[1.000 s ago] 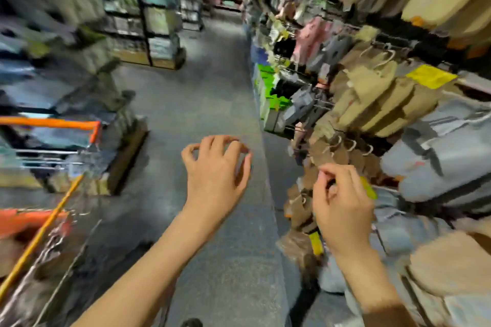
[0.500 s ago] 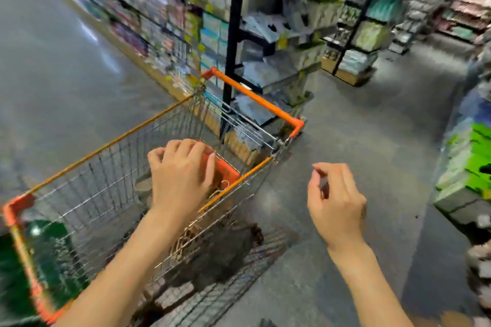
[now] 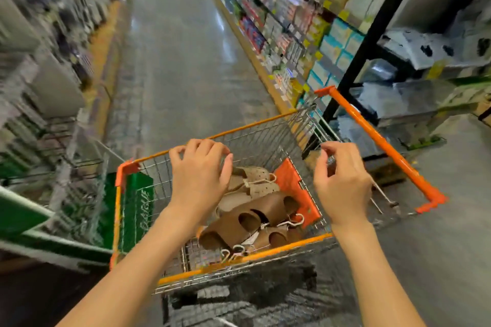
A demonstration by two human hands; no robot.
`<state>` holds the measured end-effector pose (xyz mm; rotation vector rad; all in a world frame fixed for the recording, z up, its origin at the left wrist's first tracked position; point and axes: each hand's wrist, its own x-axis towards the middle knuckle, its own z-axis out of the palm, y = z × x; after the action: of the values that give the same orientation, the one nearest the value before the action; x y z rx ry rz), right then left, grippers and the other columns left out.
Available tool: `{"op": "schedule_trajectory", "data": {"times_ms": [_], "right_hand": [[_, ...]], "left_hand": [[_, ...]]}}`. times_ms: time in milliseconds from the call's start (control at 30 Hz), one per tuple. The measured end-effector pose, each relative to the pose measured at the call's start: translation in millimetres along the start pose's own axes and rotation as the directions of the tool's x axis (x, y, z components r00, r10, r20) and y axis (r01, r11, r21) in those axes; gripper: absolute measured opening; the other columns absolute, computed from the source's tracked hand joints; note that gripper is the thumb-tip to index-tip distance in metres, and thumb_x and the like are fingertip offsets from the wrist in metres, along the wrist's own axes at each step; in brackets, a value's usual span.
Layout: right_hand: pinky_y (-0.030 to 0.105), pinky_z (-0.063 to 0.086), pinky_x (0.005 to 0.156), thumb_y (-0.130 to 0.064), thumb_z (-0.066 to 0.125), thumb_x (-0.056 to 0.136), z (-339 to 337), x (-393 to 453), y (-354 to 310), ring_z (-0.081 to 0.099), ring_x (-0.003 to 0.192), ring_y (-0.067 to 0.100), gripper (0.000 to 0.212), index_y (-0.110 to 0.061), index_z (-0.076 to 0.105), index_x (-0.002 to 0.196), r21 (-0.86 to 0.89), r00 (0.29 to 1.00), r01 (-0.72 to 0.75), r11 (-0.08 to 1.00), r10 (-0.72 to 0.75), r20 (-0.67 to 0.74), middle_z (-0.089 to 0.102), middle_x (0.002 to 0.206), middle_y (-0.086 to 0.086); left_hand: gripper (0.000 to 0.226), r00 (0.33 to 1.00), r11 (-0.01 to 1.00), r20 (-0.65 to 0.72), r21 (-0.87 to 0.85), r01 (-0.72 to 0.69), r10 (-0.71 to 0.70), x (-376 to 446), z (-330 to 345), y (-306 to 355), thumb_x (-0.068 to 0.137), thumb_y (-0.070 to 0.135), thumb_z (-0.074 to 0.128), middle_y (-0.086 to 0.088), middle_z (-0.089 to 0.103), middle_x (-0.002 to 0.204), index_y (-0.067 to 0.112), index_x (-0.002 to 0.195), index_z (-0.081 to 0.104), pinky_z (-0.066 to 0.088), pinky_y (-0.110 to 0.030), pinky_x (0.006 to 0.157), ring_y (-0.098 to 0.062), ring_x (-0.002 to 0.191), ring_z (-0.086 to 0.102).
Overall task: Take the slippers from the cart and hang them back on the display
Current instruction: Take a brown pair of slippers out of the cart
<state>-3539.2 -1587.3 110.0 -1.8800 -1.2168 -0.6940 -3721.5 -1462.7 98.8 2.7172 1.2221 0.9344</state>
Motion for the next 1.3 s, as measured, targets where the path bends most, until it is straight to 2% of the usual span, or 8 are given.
{"op": "schedule_trajectory", "data": {"times_ms": [267, 433, 567, 700, 900, 1200, 1267, 1300], "right_hand": [[0.024, 0.039, 0.062, -0.015, 0.045, 0.087, 69.5, -9.4, 47.1, 0.052, 0.067, 0.014, 0.021, -0.002, 0.061, 0.090, 0.109, 0.981, -0.059, 0.992, 0.037, 0.192, 0.063, 0.084, 0.013], [0.027, 0.037, 0.061, -0.016, 0.045, 0.085, 128.2, -32.9, 79.4, 0.055, 0.062, 0.019, 0.012, -0.010, 0.053, 0.091, 0.124, 0.928, -0.079, 0.989, 0.027, 0.371, 0.063, 0.080, 0.011], [0.029, 0.045, 0.047, -0.018, 0.045, 0.086, 167.6, -59.8, 97.1, 0.061, 0.061, 0.027, 0.017, -0.008, 0.058, 0.090, 0.111, 0.823, -0.127, 0.986, 0.042, 0.566, 0.063, 0.084, 0.011], [0.035, 0.046, 0.058, -0.009, 0.051, 0.090, 189.0, -83.0, 105.3, 0.063, 0.074, 0.034, 0.014, -0.002, 0.060, 0.098, 0.044, 0.630, -0.238, 0.970, 0.120, 0.767, 0.062, 0.098, 0.014], [0.043, 0.043, 0.064, -0.018, 0.047, 0.094, 209.9, -117.5, 104.9, 0.061, 0.082, 0.042, 0.020, -0.002, 0.056, 0.103, -0.013, 0.349, -0.198, 0.980, 0.083, 0.934, 0.061, 0.102, 0.020], [0.038, 0.044, 0.087, -0.032, 0.047, 0.093, 257.1, -188.4, 97.3, 0.054, 0.111, 0.032, 0.035, -0.013, 0.049, 0.122, 0.028, -0.311, 0.050, 0.998, -0.011, 0.950, 0.052, 0.124, 0.011], [0.037, 0.045, 0.087, -0.035, 0.051, 0.091, 262.0, -207.0, 98.1, 0.056, 0.110, 0.030, 0.039, -0.009, 0.050, 0.120, 0.051, -0.322, 0.136, 0.989, -0.004, 0.947, 0.055, 0.121, 0.013], [0.035, 0.047, 0.083, -0.037, 0.057, 0.087, 261.8, -213.5, 97.4, 0.059, 0.103, 0.029, 0.040, -0.007, 0.055, 0.114, 0.072, -0.250, 0.170, 0.983, -0.028, 0.968, 0.059, 0.114, 0.014]], "left_hand": [[0.033, 0.980, 0.985, 0.114, 0.074, 0.154, -0.161, -4.6, 72.4, -5.7, 0.083, 0.036, 0.039, 0.001, 0.068, 0.079, 0.019, 0.079, 0.066, 0.043, -0.039, 0.074, -0.024, 0.080, 0.063], [0.007, 0.893, 0.950, 0.325, 0.113, 0.291, -0.312, -22.8, 135.2, 0.6, 0.078, 0.022, 0.069, 0.000, 0.069, 0.080, 0.016, 0.080, 0.067, 0.043, -0.039, 0.072, -0.026, 0.079, 0.064], [0.019, 0.766, 0.909, 0.496, 0.145, 0.391, -0.409, -36.0, 175.8, 8.0, 0.091, 0.028, 0.050, 0.001, 0.066, 0.103, 0.018, 0.100, 0.064, 0.035, -0.039, 0.086, -0.023, 0.101, 0.056], [0.028, 0.630, 0.855, 0.598, 0.211, 0.473, -0.496, -58.9, 210.6, 0.2, 0.096, 0.031, 0.038, 0.003, 0.059, 0.117, 0.020, 0.114, 0.056, 0.032, -0.038, 0.098, -0.018, 0.113, 0.050], [0.030, 0.373, 0.775, 0.713, 0.381, 0.504, -0.593, -94.8, 247.4, -10.1, 0.096, 0.031, 0.037, -0.001, 0.060, 0.118, 0.017, 0.117, 0.052, 0.037, -0.040, 0.096, -0.021, 0.112, 0.053], [0.032, 0.253, 0.827, 0.826, 0.377, 0.418, -0.504, -109.3, 273.8, -13.0, 0.095, 0.026, 0.041, -0.007, 0.056, 0.125, 0.014, 0.125, 0.044, 0.036, -0.043, 0.100, -0.026, 0.119, 0.049], [0.035, 0.195, 0.809, 0.833, 0.401, 0.431, -0.517, -115.6, 276.9, -18.1, 0.092, 0.024, 0.044, -0.007, 0.054, 0.127, 0.015, 0.126, 0.043, 0.036, -0.042, 0.100, -0.026, 0.121, 0.048], [0.037, 0.164, 0.792, 0.830, 0.421, 0.442, -0.533, -119.8, 278.0, -21.2, 0.092, 0.023, 0.045, -0.007, 0.054, 0.129, 0.015, 0.127, 0.042, 0.036, -0.041, 0.099, -0.026, 0.122, 0.048]]}}
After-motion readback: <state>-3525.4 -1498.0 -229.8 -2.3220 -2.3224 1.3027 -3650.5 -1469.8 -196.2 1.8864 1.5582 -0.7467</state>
